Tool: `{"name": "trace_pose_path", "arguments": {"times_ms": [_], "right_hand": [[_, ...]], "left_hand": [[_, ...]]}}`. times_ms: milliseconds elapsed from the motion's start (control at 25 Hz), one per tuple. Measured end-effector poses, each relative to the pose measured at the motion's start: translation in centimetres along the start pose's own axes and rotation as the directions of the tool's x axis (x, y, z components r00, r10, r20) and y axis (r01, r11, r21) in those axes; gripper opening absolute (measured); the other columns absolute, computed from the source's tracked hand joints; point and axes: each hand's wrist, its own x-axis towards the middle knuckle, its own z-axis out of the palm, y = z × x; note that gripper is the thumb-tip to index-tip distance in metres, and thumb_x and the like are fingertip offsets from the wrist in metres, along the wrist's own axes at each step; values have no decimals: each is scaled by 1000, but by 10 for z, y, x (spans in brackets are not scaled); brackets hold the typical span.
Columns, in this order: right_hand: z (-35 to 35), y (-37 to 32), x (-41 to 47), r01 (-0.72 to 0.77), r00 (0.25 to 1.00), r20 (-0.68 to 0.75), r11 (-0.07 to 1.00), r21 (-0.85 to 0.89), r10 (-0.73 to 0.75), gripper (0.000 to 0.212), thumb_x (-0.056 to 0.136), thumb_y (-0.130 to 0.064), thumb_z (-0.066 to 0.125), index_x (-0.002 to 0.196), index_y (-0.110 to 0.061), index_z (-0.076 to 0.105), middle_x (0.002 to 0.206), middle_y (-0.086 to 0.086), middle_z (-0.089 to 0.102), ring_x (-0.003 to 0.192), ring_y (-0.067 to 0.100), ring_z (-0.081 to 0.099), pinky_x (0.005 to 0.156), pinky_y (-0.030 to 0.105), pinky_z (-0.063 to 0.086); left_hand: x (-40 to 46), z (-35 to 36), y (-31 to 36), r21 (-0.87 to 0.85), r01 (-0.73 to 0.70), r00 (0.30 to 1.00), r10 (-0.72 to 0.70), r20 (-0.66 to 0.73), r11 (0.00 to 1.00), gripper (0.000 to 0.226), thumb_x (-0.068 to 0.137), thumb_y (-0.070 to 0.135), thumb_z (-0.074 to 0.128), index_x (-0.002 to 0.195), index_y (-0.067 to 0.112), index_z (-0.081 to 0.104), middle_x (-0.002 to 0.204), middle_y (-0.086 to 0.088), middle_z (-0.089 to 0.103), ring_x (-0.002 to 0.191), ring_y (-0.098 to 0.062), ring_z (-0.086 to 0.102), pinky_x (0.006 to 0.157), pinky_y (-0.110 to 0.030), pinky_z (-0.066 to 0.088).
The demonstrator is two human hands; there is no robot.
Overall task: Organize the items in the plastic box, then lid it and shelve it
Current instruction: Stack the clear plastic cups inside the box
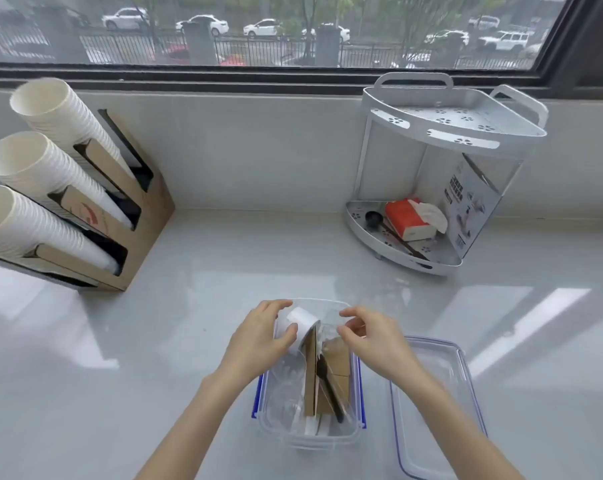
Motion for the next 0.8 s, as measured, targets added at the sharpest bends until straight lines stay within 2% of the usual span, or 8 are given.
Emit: {"name": "trace_pose_path", "arguments": {"times_ms": [200, 400, 640, 800], "right_hand": [[14, 11, -2, -29, 999, 29, 1000, 4, 29, 32, 88, -22, 52, 119, -14, 58, 95, 1, 64, 86, 12, 56, 81, 20, 42], [23, 19, 4, -18, 999, -48, 999, -43, 16, 32, 89, -20, 51, 119, -14, 57, 114, 6, 60, 86, 11, 53, 84, 23, 44], [30, 20, 17, -37, 997, -67, 992, -123, 29, 35, 87, -17, 50, 121, -14, 54, 119, 8, 54, 101, 22, 59, 92, 35, 47], [33, 20, 22, -32, 997, -74, 979, -199, 17, 33, 87, -17, 50, 120, -17, 54, 119, 6, 54, 102, 23, 58, 87, 34, 45]], "left_hand": [[-5, 14, -14, 2, 18, 1000, -18, 6, 1000, 37, 87, 25, 50, 123, 19, 48, 128, 1, 53, 112, -15, 51, 92, -24, 40], [-5, 24, -24, 108, 30, 999, -31, 8, 994, 36, 89, 27, 47, 124, 20, 47, 127, 2, 53, 114, -16, 48, 92, -26, 40], [-4, 29, -29, 244, 4, 997, -22, 72, 970, 33, 90, 25, 44, 122, 20, 48, 127, 4, 54, 116, -18, 44, 94, -29, 40], [-4, 34, -32, 358, -17, 996, -16, 89, 934, 27, 91, 26, 42, 115, 20, 52, 121, 4, 56, 112, -19, 46, 92, -31, 39]]}}
